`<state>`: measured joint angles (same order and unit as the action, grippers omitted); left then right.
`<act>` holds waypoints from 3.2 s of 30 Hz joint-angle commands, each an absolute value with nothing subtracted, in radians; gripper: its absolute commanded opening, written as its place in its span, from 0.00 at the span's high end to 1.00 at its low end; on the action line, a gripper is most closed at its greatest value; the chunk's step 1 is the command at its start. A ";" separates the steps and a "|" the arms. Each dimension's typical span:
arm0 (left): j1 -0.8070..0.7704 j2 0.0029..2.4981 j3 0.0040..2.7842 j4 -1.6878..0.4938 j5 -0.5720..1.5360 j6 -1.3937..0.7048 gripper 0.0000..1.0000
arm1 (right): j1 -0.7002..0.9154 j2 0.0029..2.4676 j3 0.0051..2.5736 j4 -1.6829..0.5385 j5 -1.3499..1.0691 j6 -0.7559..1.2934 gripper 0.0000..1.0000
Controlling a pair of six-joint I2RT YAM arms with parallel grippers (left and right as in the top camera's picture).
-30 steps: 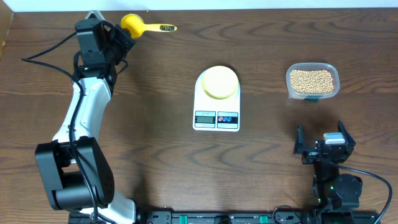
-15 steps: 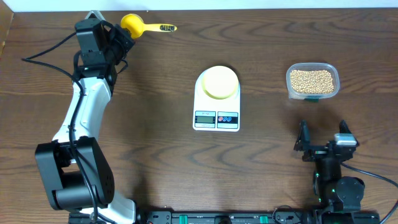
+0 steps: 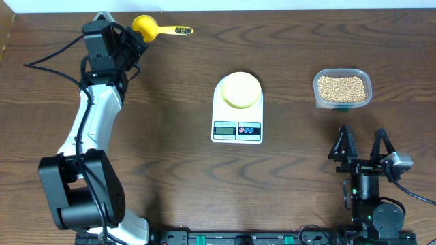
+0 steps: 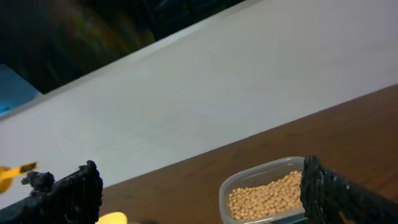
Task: Scoop item into bowl and weigh 50g on scale
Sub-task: 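Raise the right arm and move it toward the soybean tub, then bring the scoop and right gripper together above the scale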
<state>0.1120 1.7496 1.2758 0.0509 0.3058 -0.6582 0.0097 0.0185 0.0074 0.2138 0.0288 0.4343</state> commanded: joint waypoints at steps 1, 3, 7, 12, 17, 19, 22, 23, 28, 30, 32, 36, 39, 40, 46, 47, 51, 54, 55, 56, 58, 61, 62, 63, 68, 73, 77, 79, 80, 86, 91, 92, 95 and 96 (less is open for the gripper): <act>0.112 1.730 1.302 0.054 0.303 -0.668 0.92 | 0.006 0.046 0.039 0.213 0.007 0.501 0.01; 0.112 1.730 1.302 0.054 0.303 -0.668 0.92 | 0.006 0.078 0.052 0.213 -0.006 0.502 0.01; 0.112 1.730 1.302 0.054 0.303 -0.669 0.92 | 0.006 0.175 0.099 0.213 -0.029 0.524 0.01; 0.112 1.730 1.302 0.053 0.303 -0.695 0.92 | 0.006 0.373 0.228 0.207 -0.083 0.521 0.01; 0.112 1.730 1.302 0.042 0.303 -0.717 0.92 | 0.006 0.630 0.387 0.199 -0.148 0.504 0.01; 0.112 1.730 1.302 0.042 0.303 -0.717 0.92 | 0.006 0.739 0.446 0.213 -0.181 0.504 0.01; 0.112 1.730 1.302 0.042 0.303 -0.717 0.92 | 0.007 0.897 0.516 0.302 -0.239 0.504 0.01; 0.112 1.730 1.302 0.039 0.303 -0.717 0.92 | 0.008 0.947 0.530 0.355 -0.271 0.505 0.01; 0.112 1.730 1.302 0.031 0.303 -0.717 0.92 | 0.008 1.185 0.543 0.751 -0.435 0.573 0.01; 0.112 1.730 1.302 0.031 0.303 -0.717 0.92 | 0.009 1.263 0.543 0.893 -0.467 0.607 0.01; 0.112 1.730 1.302 0.031 0.303 -0.718 0.92 | 0.009 1.330 0.543 1.008 -0.481 0.644 0.01; 0.112 1.730 1.302 0.014 0.313 -0.770 0.92 | 0.028 1.442 0.543 1.187 -0.480 0.720 0.01; 0.110 1.730 1.302 0.009 0.358 -0.773 0.92 | 0.052 1.504 0.543 1.298 -0.469 0.726 0.01; 0.106 1.730 1.302 0.009 0.369 -0.773 0.92 | 0.061 1.521 0.543 1.320 -0.451 0.733 0.01; 0.060 1.730 1.302 0.009 0.382 -0.772 0.92 | 0.117 1.578 0.549 1.288 -0.293 0.807 0.01; 0.048 1.730 1.302 0.009 0.382 -0.767 0.92 | 0.124 1.584 0.554 1.276 -0.283 0.817 0.01; 0.002 1.730 1.302 0.017 0.382 -0.721 0.92 | 0.150 1.596 0.588 1.200 -0.282 0.826 0.01; -0.015 1.730 1.302 0.021 0.382 -0.719 0.92 | 0.162 1.596 0.608 1.144 -0.282 0.825 0.01; -0.018 1.730 1.302 0.021 0.382 -0.719 0.92 | 0.164 1.596 0.610 1.131 -0.282 0.824 0.01; -0.019 1.730 1.302 0.021 0.382 -0.719 0.92 | 0.164 1.596 0.610 1.129 -0.282 0.821 0.01; -0.019 1.730 1.302 0.021 0.382 -0.719 0.92 | 0.164 1.596 0.610 1.127 -0.284 0.804 0.01; -0.019 1.730 1.302 0.021 0.382 -0.719 0.92 | 0.164 1.596 0.609 1.129 -0.302 0.804 0.01; -0.019 1.730 1.302 0.021 0.382 -0.719 0.92 | 0.164 1.596 0.609 1.129 -0.302 0.803 0.01; -0.019 1.730 1.302 0.020 0.382 -0.719 0.93 | 0.163 1.596 0.609 1.128 -0.302 0.803 0.01; -0.019 1.730 1.302 0.020 0.381 -0.718 0.92 | 0.150 1.596 0.609 1.118 -0.294 0.802 0.01; -0.019 1.730 1.302 -0.032 0.365 -0.689 0.92 | 0.141 1.596 0.609 1.049 -0.294 0.802 0.01; -0.019 1.730 1.302 -0.048 0.365 -0.689 0.92 | 0.141 1.596 0.609 1.002 -0.289 0.802 0.01; -0.019 1.730 1.302 -0.044 0.349 -0.689 0.92 | 0.141 1.596 0.609 1.000 -0.287 0.785 0.01; -0.019 1.730 1.302 -0.044 0.335 -0.689 0.92 | 0.141 1.596 0.609 1.002 -0.286 0.777 0.01; -0.019 1.730 1.302 -0.049 0.295 -0.690 0.92 | 0.141 1.596 0.609 1.006 -0.275 0.807 0.02; -0.019 1.730 1.301 -0.052 0.294 -0.690 0.92 | 0.142 1.596 0.609 1.000 -0.278 0.841 0.07; -0.019 1.730 1.300 -0.052 0.294 -0.690 0.92 | 0.142 1.596 0.609 0.987 -0.280 0.841 0.05; -0.019 1.730 1.300 -0.052 0.294 -0.689 0.92 | 0.146 1.596 0.609 0.922 -0.279 0.841 0.01; -0.019 1.730 1.300 -0.052 0.294 -0.689 0.92 | 0.146 1.597 0.609 0.902 -0.280 0.841 0.01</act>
<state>-0.0216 1.7496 1.2758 -0.0494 0.3084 -0.7055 0.1444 1.5948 0.5930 0.9230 -0.2901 0.8318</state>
